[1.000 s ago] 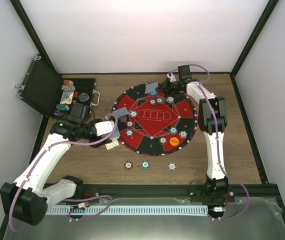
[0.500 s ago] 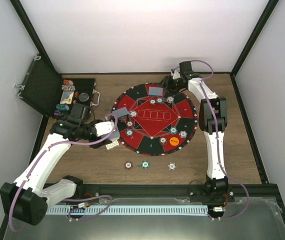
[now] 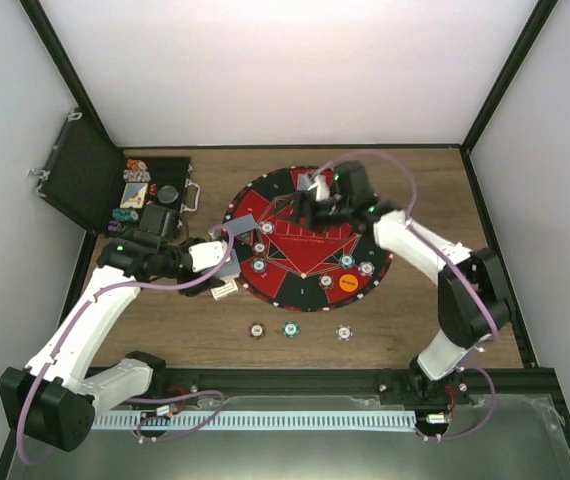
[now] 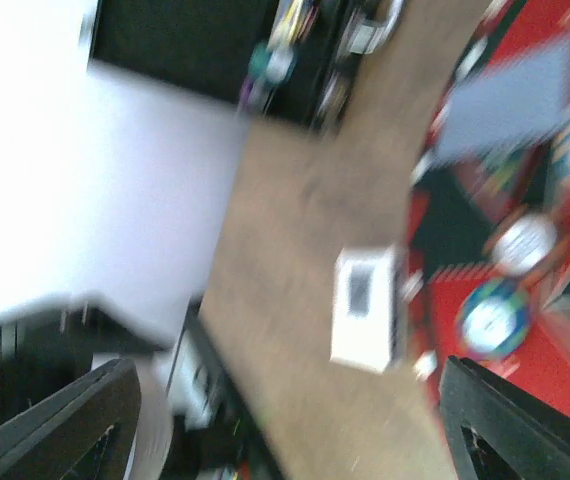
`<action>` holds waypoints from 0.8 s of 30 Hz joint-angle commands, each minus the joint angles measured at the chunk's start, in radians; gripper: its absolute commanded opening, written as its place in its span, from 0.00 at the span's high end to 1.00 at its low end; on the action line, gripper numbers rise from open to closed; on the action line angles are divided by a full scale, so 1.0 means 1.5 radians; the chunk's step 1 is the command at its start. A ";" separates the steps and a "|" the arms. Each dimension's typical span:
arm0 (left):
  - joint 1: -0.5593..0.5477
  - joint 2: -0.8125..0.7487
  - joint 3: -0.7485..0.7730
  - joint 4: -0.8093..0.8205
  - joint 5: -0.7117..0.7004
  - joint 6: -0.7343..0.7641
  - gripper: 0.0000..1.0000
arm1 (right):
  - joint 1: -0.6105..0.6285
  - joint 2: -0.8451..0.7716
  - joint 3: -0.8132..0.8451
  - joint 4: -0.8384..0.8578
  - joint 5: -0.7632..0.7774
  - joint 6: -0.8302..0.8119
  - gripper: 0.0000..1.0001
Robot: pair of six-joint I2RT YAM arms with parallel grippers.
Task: Distribute texas hold em gaming equipment
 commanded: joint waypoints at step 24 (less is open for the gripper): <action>-0.004 0.012 0.026 -0.001 0.026 0.005 0.95 | 0.258 0.013 -0.146 0.398 -0.144 0.280 0.25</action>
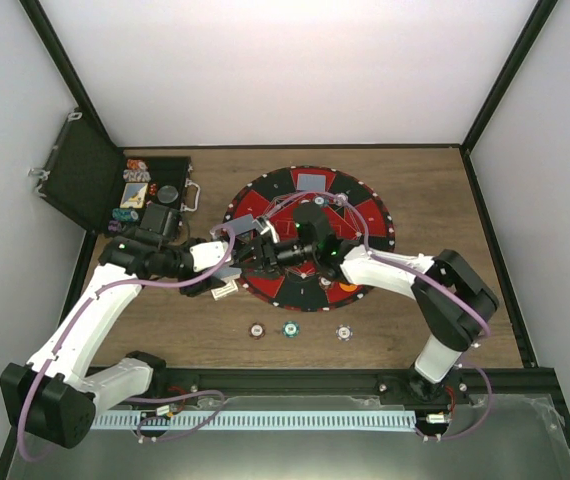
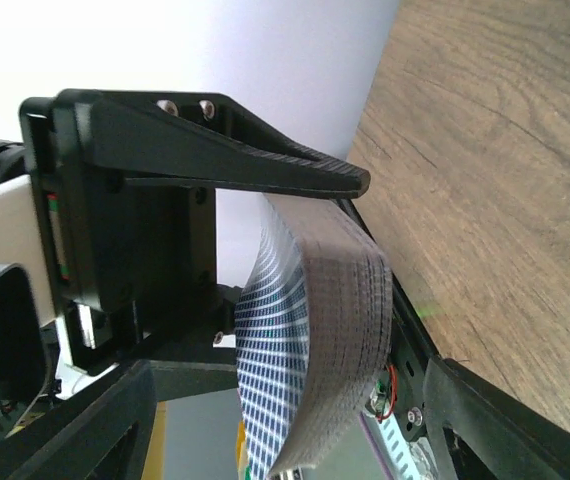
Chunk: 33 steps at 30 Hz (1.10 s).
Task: Distribute texas hold em gaming equipment
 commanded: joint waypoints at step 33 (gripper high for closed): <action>-0.011 -0.002 0.040 0.003 0.023 0.003 0.95 | -0.020 0.092 0.021 0.003 -0.032 -0.015 0.48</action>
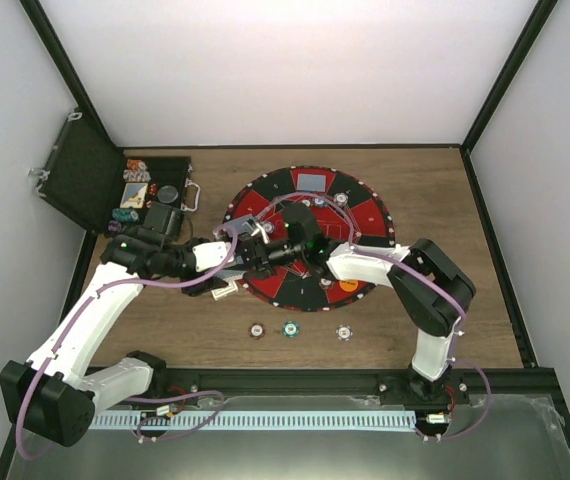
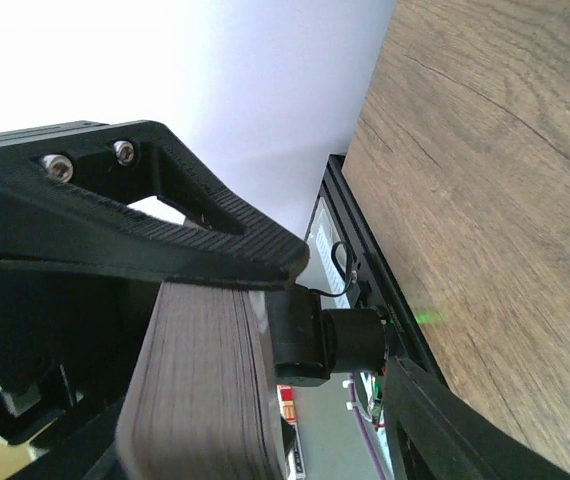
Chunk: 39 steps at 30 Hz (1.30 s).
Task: Distribute texas hold em gaming equipment
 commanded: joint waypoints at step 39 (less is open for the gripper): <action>0.003 -0.014 -0.006 0.029 0.004 0.019 0.95 | 0.006 -0.049 0.066 -0.151 0.016 -0.067 0.46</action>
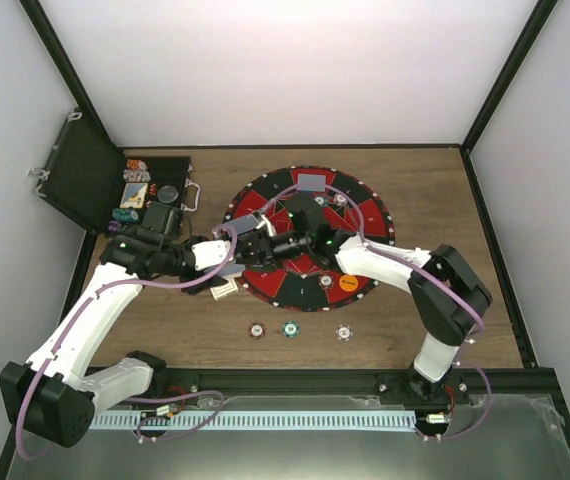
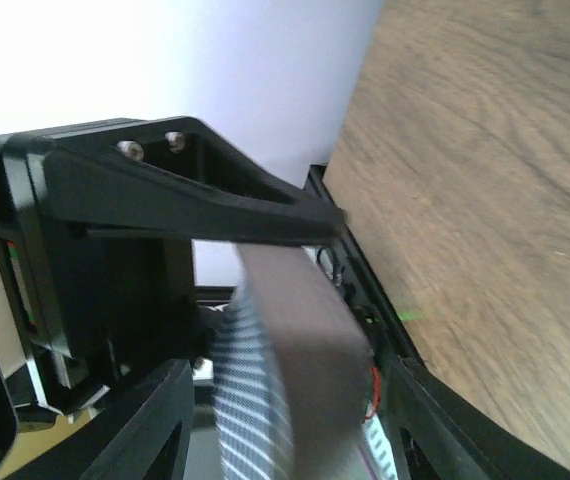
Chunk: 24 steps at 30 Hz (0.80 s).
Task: Distribute texas hold em gaming equipment
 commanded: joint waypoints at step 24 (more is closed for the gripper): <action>0.002 -0.022 -0.002 0.011 0.018 0.019 0.95 | -0.026 0.061 -0.002 -0.039 0.006 -0.020 0.57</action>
